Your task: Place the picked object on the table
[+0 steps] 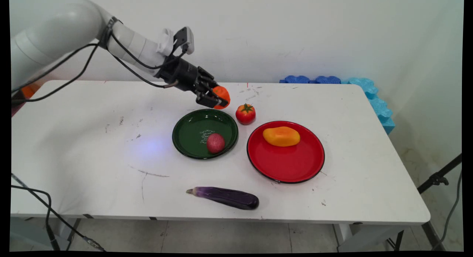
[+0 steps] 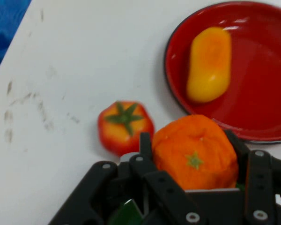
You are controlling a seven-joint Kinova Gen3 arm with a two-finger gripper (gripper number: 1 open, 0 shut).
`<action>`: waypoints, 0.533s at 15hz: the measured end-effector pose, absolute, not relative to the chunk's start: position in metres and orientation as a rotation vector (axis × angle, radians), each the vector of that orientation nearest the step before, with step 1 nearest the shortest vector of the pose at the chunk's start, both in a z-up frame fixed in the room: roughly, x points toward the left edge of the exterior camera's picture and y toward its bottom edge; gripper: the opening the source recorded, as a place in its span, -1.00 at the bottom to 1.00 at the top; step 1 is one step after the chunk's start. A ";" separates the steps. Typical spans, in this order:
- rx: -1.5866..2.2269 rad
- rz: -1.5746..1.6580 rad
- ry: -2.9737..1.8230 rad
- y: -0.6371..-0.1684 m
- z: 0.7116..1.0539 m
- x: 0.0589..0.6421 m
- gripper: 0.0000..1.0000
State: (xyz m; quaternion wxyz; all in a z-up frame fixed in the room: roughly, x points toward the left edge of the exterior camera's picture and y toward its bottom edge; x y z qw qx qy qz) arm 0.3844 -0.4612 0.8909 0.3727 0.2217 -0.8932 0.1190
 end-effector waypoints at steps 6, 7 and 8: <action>0.464 0.247 -2.326 -0.424 0.892 0.362 -1.00; 0.448 0.227 -2.336 -0.417 0.886 0.358 -1.00; 0.435 0.209 -2.345 -0.411 0.880 0.354 -1.00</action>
